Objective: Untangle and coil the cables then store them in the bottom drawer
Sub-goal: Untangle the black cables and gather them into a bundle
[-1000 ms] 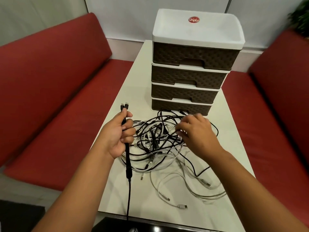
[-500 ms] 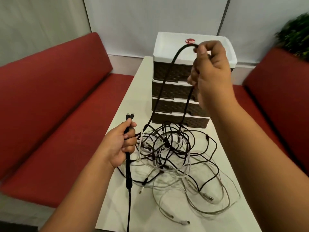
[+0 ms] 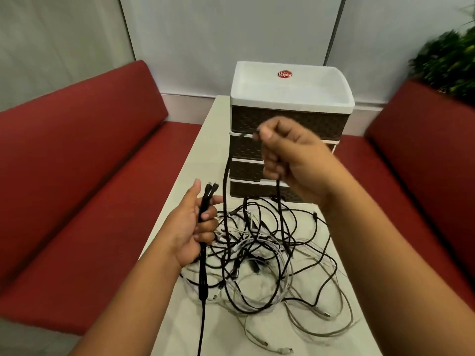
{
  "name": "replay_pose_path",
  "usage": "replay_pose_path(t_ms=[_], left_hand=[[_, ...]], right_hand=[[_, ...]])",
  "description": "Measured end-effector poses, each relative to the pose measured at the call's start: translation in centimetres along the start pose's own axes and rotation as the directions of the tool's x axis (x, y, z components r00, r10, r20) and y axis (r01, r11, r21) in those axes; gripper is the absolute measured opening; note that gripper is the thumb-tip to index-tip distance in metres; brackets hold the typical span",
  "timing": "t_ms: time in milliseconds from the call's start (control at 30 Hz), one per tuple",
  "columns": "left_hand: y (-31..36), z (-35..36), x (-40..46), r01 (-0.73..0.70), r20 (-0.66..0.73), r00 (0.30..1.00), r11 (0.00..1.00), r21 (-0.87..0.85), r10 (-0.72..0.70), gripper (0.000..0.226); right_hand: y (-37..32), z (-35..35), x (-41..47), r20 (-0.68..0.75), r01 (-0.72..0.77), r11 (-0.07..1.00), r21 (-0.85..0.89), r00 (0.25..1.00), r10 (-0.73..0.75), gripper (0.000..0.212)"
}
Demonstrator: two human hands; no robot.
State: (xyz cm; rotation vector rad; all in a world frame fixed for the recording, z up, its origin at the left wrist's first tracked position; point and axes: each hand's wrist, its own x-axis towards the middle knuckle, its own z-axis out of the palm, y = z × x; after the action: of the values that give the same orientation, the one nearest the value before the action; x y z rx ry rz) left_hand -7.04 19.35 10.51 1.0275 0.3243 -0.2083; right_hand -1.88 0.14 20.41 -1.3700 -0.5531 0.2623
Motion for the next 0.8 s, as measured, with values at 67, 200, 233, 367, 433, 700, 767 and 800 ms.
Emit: replay_pose_path(t_ms=[67, 200, 233, 367, 433, 700, 767, 800], left_hand=[[-0.1, 0.2, 0.0, 0.013, -0.018, 1.0, 1.0, 0.024, -0.012, 0.062], [-0.5, 0.5, -0.2, 0.044, 0.006, 0.999, 0.987, 0.154, -0.045, 0.065], [-0.7, 0.6, -0.3, 0.054, 0.028, 0.998, 0.982, 0.178, -0.06, 0.066], [-1.4, 0.5, -0.5, 0.101, 0.078, 0.99, 0.972, 0.213, -0.12, 0.061], [-1.8, 0.2, -0.3, 0.099, 0.075, 0.99, 0.97, 0.221, -0.118, 0.053], [-2.3, -0.9, 0.7, 0.063, 0.008, 0.998, 0.992, 0.113, -0.064, 0.031], [-2.2, -0.9, 0.8, 0.049, 0.007, 0.999, 0.994, 0.099, -0.05, 0.03], [-2.1, -0.9, 0.9, 0.044, 0.007, 0.999, 0.995, 0.092, -0.045, 0.03]], right_hand=[[2.1, 0.1, -1.0, 0.101, -0.063, 0.998, -0.03, 0.993, 0.066, 0.009], [5.8, -0.5, -1.9, 0.095, -0.153, 0.986, -0.066, 0.983, 0.159, 0.014], [6.5, -0.8, -1.9, 0.059, -0.172, 0.984, -0.056, 0.983, 0.175, 0.015], [9.3, -2.8, -1.4, -0.044, -0.322, 0.944, 0.066, 0.945, 0.325, 0.022], [11.3, -3.9, -0.8, -0.157, -0.399, 0.896, 0.197, 0.889, 0.43, 0.027], [19.3, -6.0, 0.5, -0.485, -0.631, 0.533, -0.564, 0.775, 0.404, 0.02], [20.0, -5.4, 1.1, -0.412, -0.569, 0.344, -0.747, 0.802, 0.433, 0.019], [20.3, -5.1, 1.4, -0.397, -0.548, 0.284, -0.787, 0.801, 0.447, 0.019]])
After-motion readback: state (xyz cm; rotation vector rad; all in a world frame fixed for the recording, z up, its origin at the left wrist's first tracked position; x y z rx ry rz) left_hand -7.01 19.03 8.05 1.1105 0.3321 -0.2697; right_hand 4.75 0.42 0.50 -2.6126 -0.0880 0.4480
